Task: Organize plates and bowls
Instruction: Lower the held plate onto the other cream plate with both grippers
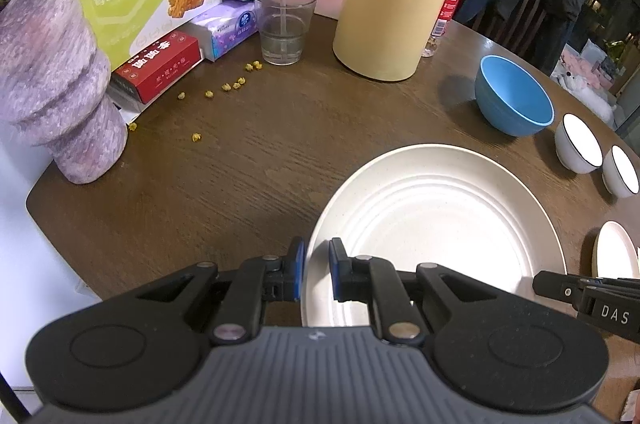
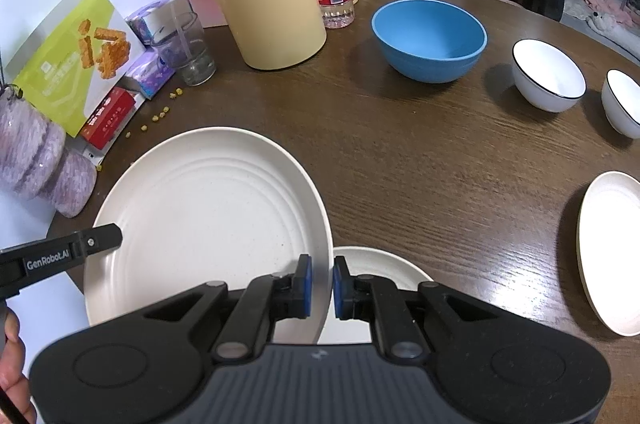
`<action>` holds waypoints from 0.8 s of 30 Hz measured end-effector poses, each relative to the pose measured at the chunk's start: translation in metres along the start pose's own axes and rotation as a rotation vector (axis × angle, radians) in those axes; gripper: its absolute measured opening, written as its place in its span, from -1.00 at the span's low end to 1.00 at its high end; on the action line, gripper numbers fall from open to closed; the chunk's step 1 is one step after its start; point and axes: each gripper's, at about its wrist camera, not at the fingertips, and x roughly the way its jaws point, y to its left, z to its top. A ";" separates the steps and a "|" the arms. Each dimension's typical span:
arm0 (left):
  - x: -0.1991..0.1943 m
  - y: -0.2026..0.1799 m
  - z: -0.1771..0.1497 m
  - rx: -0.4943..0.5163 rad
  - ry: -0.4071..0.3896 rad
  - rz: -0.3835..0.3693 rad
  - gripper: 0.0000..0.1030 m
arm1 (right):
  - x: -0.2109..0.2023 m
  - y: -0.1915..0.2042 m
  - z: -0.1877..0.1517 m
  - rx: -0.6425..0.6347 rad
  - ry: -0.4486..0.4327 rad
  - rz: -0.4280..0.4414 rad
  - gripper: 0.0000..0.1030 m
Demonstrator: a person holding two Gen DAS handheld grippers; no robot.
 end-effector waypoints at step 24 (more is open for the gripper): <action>-0.010 -0.025 -0.036 0.026 0.025 -0.016 -0.74 | -0.020 -0.028 -0.038 0.025 0.006 -0.016 -0.80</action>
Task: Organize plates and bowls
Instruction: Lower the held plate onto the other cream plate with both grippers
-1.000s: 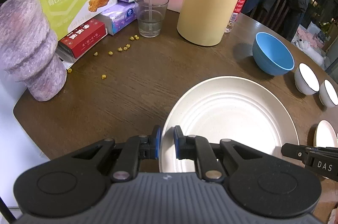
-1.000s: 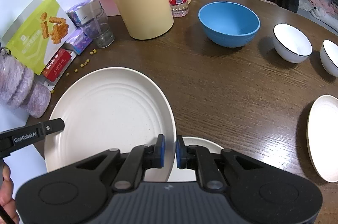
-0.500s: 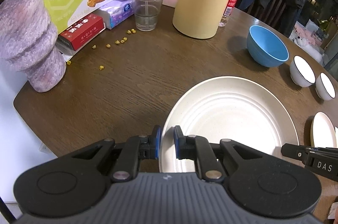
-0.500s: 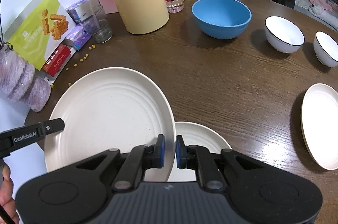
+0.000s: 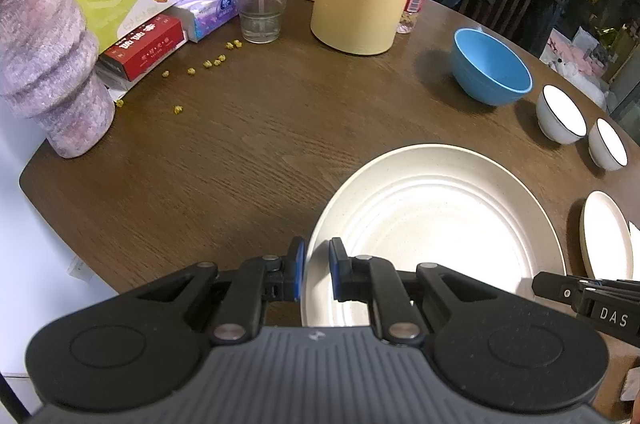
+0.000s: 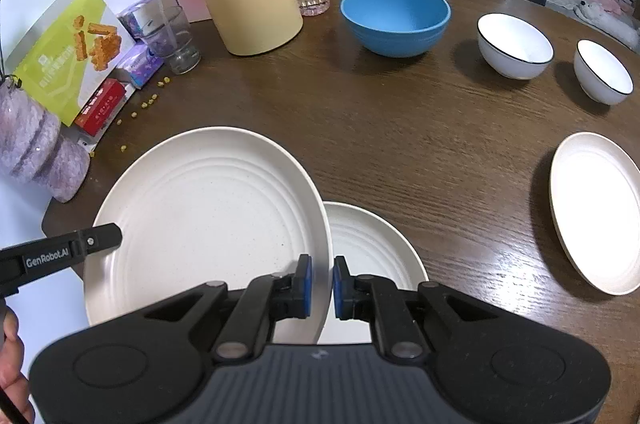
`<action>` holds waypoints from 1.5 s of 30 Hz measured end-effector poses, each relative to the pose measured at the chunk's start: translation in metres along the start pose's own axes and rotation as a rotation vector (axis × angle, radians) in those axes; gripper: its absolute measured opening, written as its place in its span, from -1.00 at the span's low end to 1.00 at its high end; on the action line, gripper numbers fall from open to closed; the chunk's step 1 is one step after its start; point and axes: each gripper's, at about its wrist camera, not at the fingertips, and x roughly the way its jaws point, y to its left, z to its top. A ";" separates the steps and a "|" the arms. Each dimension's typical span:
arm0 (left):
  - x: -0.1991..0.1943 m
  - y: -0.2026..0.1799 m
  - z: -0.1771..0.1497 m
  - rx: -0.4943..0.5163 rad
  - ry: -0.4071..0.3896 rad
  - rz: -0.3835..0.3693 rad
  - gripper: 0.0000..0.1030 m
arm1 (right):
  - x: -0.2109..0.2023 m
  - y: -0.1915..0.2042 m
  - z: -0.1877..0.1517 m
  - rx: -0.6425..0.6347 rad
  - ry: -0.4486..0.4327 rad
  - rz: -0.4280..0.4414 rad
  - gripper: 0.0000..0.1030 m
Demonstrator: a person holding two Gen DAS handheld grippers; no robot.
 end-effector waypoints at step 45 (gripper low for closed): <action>0.037 -0.062 -0.036 0.139 0.062 -0.039 -0.74 | 0.010 -0.060 -0.045 0.114 0.043 -0.096 -0.79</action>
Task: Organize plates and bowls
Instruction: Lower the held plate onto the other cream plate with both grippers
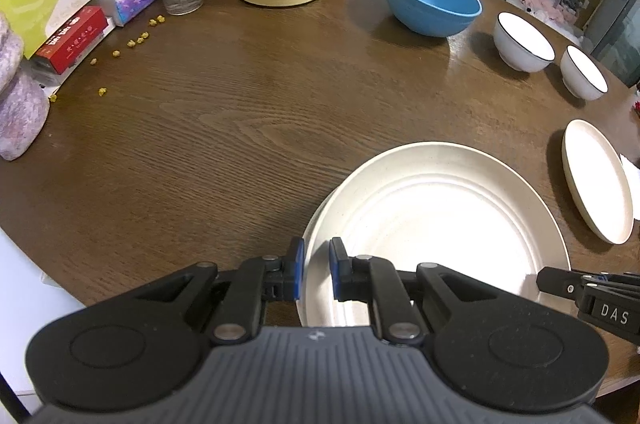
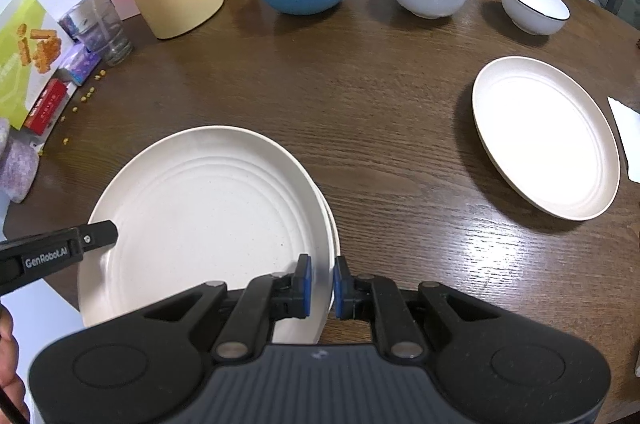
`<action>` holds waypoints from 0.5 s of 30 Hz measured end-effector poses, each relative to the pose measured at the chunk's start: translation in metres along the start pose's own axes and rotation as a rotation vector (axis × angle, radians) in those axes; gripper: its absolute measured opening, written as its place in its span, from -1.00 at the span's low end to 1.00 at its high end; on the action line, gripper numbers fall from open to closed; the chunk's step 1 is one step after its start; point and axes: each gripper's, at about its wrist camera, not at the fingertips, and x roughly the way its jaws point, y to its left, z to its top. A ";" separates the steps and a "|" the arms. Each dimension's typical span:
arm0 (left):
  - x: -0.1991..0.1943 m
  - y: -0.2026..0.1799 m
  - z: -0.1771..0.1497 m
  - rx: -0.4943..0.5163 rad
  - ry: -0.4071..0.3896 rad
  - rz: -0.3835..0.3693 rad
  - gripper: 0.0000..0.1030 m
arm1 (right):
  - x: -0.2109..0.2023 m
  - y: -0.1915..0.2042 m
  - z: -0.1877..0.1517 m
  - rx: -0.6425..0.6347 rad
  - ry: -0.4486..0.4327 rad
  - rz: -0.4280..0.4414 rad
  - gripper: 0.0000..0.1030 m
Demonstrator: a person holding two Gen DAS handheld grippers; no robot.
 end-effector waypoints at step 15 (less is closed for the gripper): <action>0.018 -0.001 -0.002 0.019 0.007 0.011 -0.73 | 0.015 0.005 0.000 -0.041 0.011 -0.032 -0.78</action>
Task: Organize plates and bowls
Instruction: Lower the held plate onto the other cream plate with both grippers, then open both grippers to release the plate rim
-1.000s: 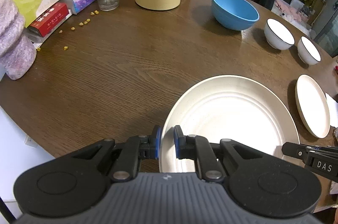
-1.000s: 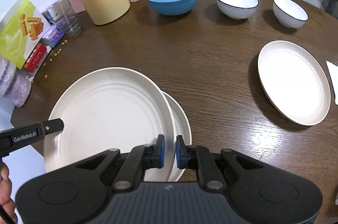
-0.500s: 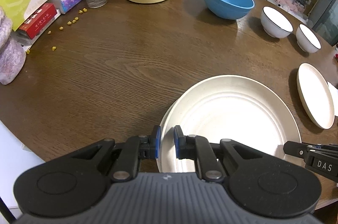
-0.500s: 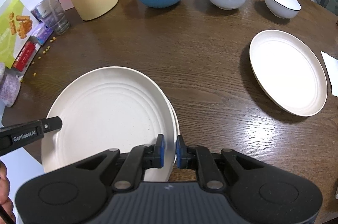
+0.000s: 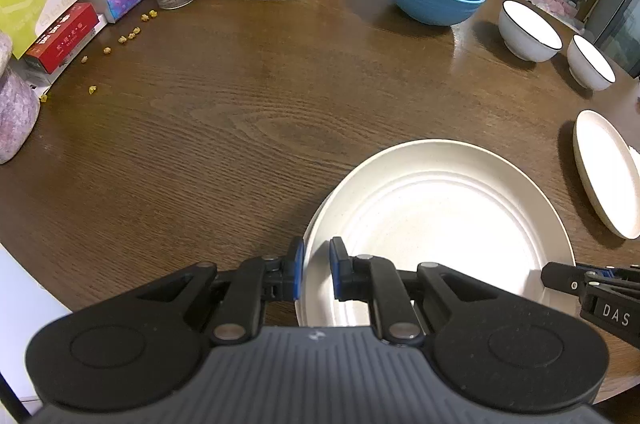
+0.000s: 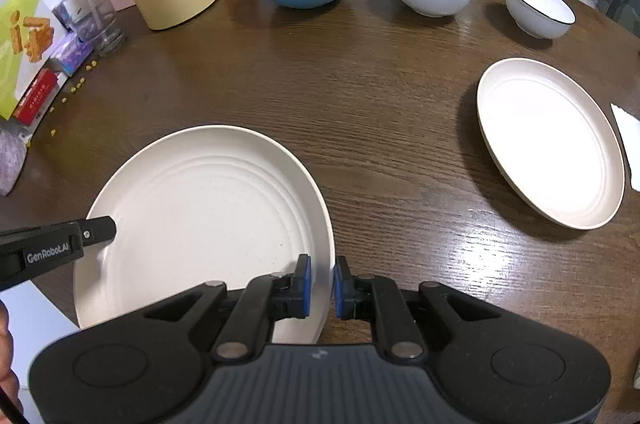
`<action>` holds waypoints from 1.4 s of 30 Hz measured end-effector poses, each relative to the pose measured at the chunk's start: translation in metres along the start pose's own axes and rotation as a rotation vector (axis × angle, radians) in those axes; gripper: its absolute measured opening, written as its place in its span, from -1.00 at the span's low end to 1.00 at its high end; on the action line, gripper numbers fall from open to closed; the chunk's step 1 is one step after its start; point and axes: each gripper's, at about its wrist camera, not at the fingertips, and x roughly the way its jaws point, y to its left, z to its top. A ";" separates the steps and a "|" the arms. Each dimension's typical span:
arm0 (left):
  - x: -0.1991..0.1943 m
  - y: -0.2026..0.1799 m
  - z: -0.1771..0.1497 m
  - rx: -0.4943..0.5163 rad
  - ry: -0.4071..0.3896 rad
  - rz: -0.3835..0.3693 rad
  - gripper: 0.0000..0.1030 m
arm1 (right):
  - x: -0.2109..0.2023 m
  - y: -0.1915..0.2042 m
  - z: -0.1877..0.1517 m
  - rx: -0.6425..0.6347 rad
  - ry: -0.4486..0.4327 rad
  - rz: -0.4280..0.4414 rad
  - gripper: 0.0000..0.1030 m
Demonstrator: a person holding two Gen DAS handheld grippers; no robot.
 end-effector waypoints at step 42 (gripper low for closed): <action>0.019 0.000 -0.009 0.020 -0.023 0.029 -0.73 | 0.020 0.024 -0.013 -0.142 -0.019 -0.090 -0.75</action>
